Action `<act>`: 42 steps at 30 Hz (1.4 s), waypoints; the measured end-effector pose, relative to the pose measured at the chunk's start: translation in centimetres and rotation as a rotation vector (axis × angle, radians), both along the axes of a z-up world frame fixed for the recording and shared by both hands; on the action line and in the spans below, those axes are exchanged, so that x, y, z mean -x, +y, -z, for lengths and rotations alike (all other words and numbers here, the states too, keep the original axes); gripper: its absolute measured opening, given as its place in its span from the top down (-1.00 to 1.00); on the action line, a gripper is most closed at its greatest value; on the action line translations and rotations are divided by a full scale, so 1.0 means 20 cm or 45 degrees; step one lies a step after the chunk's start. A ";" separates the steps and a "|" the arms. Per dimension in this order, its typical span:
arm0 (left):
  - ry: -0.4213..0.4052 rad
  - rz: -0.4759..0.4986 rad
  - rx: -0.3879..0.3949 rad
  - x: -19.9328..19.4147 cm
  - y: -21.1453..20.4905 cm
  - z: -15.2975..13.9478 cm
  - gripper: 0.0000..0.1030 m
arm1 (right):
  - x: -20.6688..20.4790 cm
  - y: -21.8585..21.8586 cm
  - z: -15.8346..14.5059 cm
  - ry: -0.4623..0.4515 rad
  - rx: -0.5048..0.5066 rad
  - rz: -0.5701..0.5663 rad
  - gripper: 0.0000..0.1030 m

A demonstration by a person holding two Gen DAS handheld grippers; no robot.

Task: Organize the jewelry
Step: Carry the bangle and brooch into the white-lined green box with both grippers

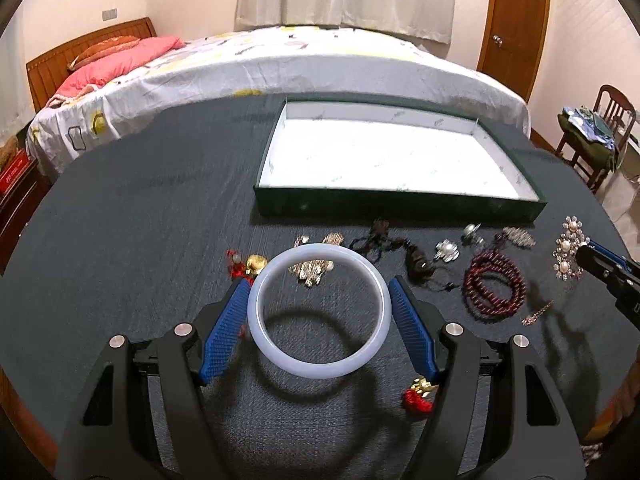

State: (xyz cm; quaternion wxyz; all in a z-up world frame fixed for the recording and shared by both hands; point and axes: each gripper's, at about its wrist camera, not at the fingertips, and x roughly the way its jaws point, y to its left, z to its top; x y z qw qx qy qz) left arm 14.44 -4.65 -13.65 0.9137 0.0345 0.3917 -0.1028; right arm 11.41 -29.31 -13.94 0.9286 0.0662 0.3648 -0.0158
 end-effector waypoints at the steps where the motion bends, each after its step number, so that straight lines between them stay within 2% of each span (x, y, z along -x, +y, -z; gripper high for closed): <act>1: -0.010 0.003 0.004 0.00 0.00 -0.02 -0.35 | 0.00 0.00 -0.02 -0.015 0.000 0.000 0.67; 12: -0.134 0.028 0.042 -0.01 -0.04 -0.26 -0.35 | -0.04 -0.04 -0.30 -0.190 0.009 0.006 0.67; 20: -0.229 0.040 0.062 -0.14 -0.08 -0.41 -0.35 | -0.18 -0.09 -0.46 -0.308 0.024 0.004 0.67; 26: -0.302 0.053 0.071 -0.28 -0.15 -0.48 -0.35 | -0.35 -0.12 -0.50 -0.345 0.015 0.006 0.67; 30: -0.333 0.056 0.079 -0.41 -0.21 -0.46 -0.35 | -0.48 -0.14 -0.47 -0.352 0.012 0.021 0.67; 33: -0.326 0.059 0.080 -0.49 -0.25 -0.41 -0.35 | -0.54 -0.15 -0.40 -0.314 -0.004 0.024 0.67; 42: -0.129 0.093 0.017 -0.66 -0.33 -0.04 -0.35 | -0.64 -0.17 -0.02 -0.076 -0.073 0.051 0.67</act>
